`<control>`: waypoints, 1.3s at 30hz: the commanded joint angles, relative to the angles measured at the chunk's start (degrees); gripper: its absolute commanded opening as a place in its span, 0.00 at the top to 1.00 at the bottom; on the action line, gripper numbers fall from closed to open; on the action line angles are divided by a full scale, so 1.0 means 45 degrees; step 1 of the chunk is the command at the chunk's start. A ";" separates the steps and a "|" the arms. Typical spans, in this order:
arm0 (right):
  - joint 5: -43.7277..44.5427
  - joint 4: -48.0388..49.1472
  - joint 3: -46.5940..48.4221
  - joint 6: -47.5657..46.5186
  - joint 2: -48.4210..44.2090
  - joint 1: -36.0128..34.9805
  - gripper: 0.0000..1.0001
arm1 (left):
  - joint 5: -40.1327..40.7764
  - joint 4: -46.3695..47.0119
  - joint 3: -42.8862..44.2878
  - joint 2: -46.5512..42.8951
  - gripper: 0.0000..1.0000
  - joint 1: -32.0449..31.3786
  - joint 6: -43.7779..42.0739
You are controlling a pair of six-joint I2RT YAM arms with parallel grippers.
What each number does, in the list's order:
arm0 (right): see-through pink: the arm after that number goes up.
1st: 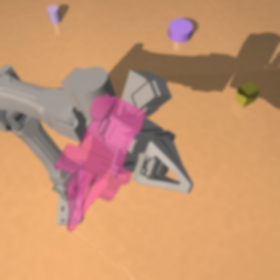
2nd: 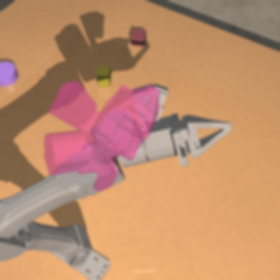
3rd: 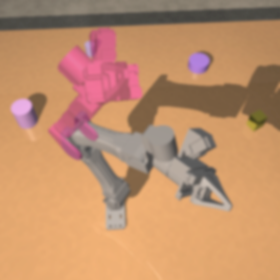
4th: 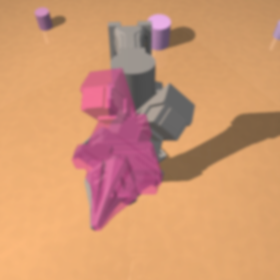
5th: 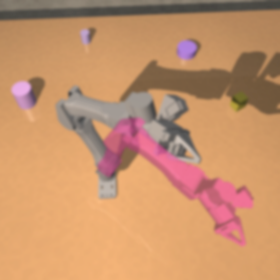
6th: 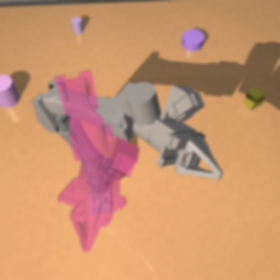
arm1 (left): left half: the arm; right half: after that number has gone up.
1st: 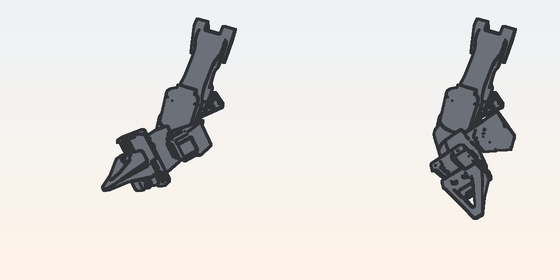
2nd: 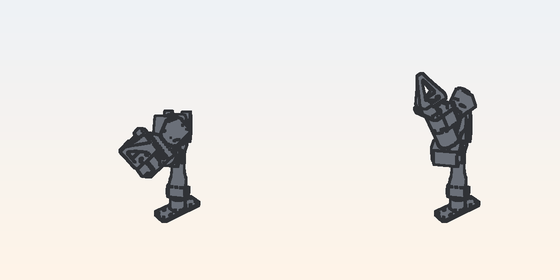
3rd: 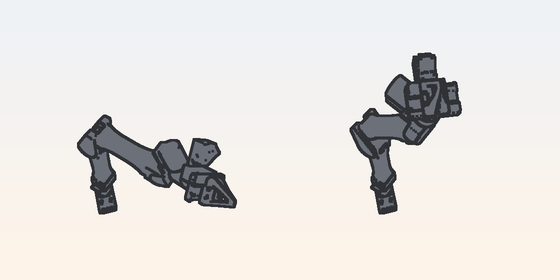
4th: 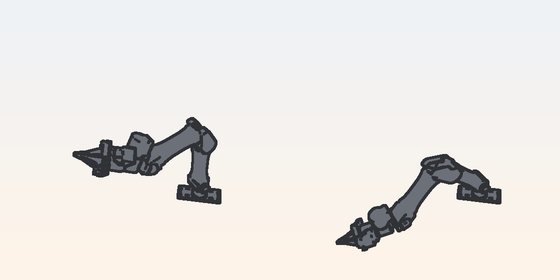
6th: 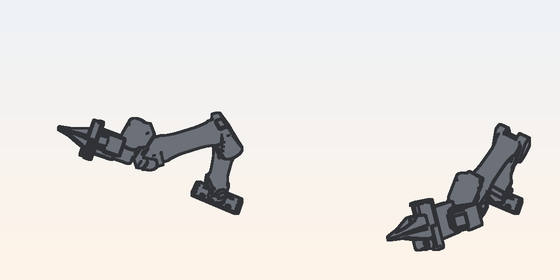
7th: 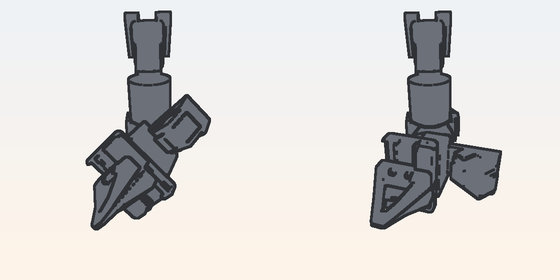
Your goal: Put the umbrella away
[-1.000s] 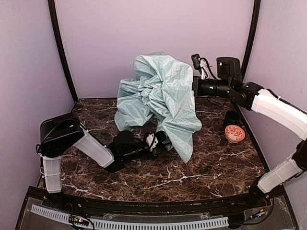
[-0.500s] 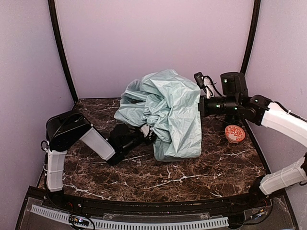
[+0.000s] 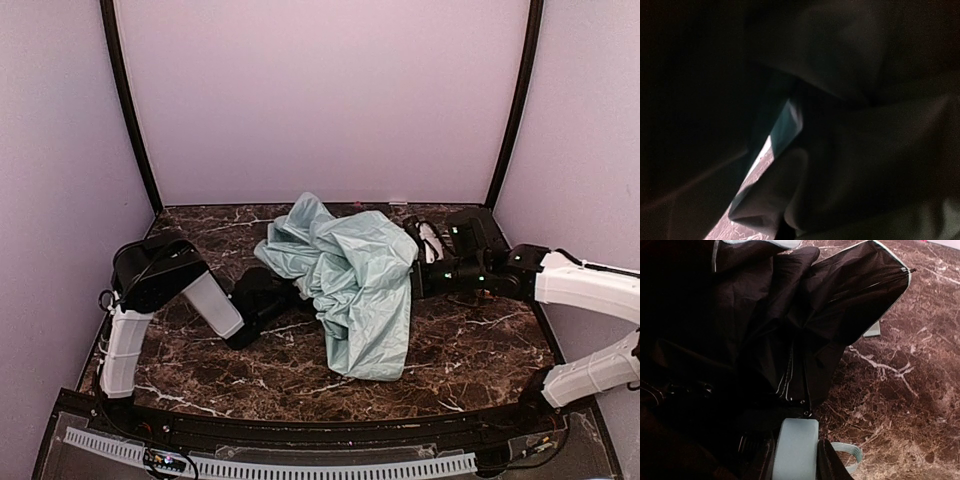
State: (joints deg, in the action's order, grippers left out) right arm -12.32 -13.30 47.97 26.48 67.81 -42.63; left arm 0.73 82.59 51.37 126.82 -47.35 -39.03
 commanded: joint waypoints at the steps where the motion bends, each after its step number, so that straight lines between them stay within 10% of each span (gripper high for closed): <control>1: -0.0723 0.1580 -0.0623 0.0828 0.0281 -0.0563 1.00 | 0.0002 0.1058 0.0376 0.0008 1.00 0.0056 -0.0765; 9: -0.0037 0.0823 -0.0757 0.0617 0.1137 -0.0796 1.00 | 0.0546 0.1451 -0.0229 0.0015 0.92 0.0074 -0.1859; 13: 0.0735 0.1051 -0.1179 0.0836 0.1526 -0.0790 1.00 | 0.1580 0.1471 -0.1049 0.0001 0.39 0.0018 -0.2979; 17: 0.1381 0.1227 -0.1400 0.0966 0.1807 -0.0803 1.00 | 0.3271 0.0589 -0.1383 0.0015 0.20 0.0000 -0.4285; 39: 0.2205 0.1122 -0.2837 0.1489 0.1596 -0.0804 1.00 | 0.7007 -0.0436 0.0114 -0.1280 0.02 0.2612 -0.3144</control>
State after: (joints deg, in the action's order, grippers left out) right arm -1.54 -10.11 36.84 31.94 74.30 -45.71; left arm 25.02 83.11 51.59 127.00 -37.17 -58.13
